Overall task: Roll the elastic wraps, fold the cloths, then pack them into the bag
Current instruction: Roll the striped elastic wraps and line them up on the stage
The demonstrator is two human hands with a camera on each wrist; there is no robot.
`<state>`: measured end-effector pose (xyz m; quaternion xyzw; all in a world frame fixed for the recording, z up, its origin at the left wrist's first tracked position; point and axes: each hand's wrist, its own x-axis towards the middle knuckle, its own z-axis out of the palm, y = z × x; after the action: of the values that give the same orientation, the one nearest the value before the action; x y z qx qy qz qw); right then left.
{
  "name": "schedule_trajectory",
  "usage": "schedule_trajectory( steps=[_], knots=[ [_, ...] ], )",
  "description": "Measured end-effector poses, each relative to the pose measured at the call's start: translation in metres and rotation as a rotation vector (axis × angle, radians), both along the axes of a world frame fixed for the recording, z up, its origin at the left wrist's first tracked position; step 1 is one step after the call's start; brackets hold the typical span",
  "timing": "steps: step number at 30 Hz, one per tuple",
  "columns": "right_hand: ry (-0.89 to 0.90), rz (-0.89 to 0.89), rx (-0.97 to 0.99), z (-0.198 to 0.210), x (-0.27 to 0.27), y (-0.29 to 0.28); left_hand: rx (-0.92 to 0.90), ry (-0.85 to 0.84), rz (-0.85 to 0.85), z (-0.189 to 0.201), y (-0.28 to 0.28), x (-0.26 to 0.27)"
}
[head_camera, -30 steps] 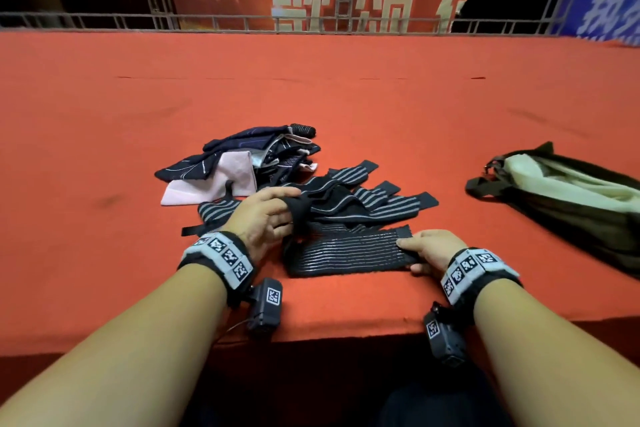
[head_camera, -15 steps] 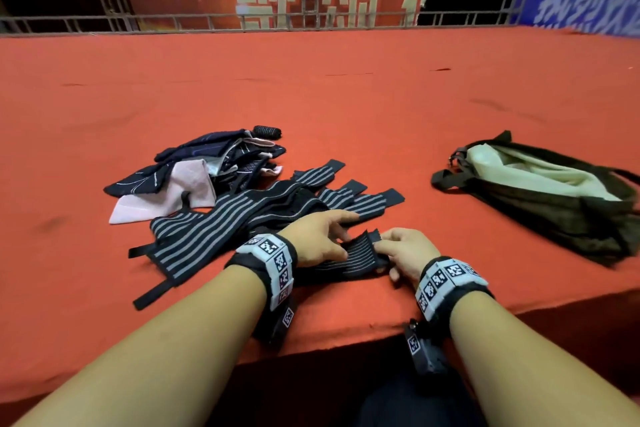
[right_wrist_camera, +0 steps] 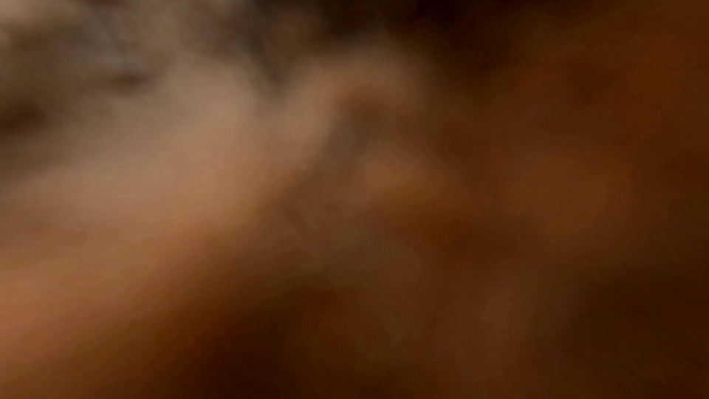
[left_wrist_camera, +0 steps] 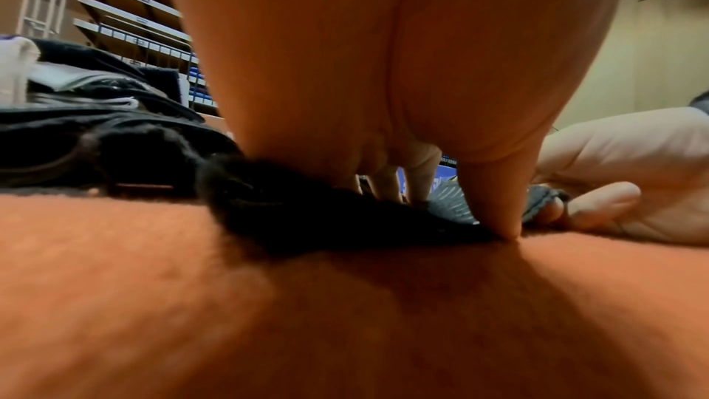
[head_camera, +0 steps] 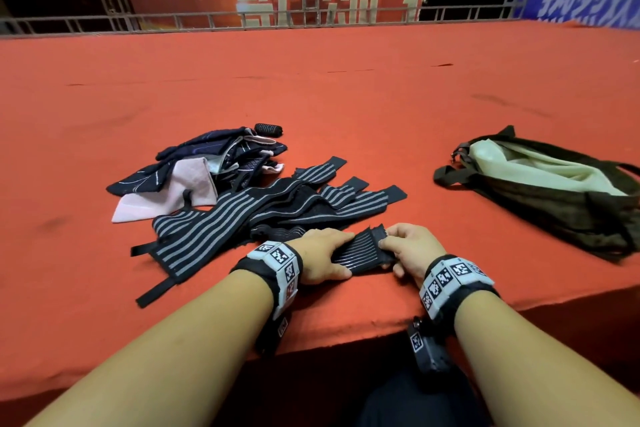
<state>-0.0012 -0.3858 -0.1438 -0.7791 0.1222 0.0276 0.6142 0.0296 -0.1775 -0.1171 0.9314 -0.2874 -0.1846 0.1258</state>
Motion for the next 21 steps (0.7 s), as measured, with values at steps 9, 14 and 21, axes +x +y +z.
schedule_trajectory(
  steps=[9,14,21],
  knots=[
    [0.015,-0.068,-0.03,0.0,0.002,-0.001,0.119,0.141,0.024,-0.01,0.011,0.005],
    [-0.026,-0.021,-0.083,-0.003,0.003,0.001,0.23,0.125,-0.015,-0.006,0.004,0.001],
    [0.002,0.044,-0.065,-0.006,0.005,0.005,0.281,0.125,-0.02,0.004,-0.001,-0.008]
  ],
)
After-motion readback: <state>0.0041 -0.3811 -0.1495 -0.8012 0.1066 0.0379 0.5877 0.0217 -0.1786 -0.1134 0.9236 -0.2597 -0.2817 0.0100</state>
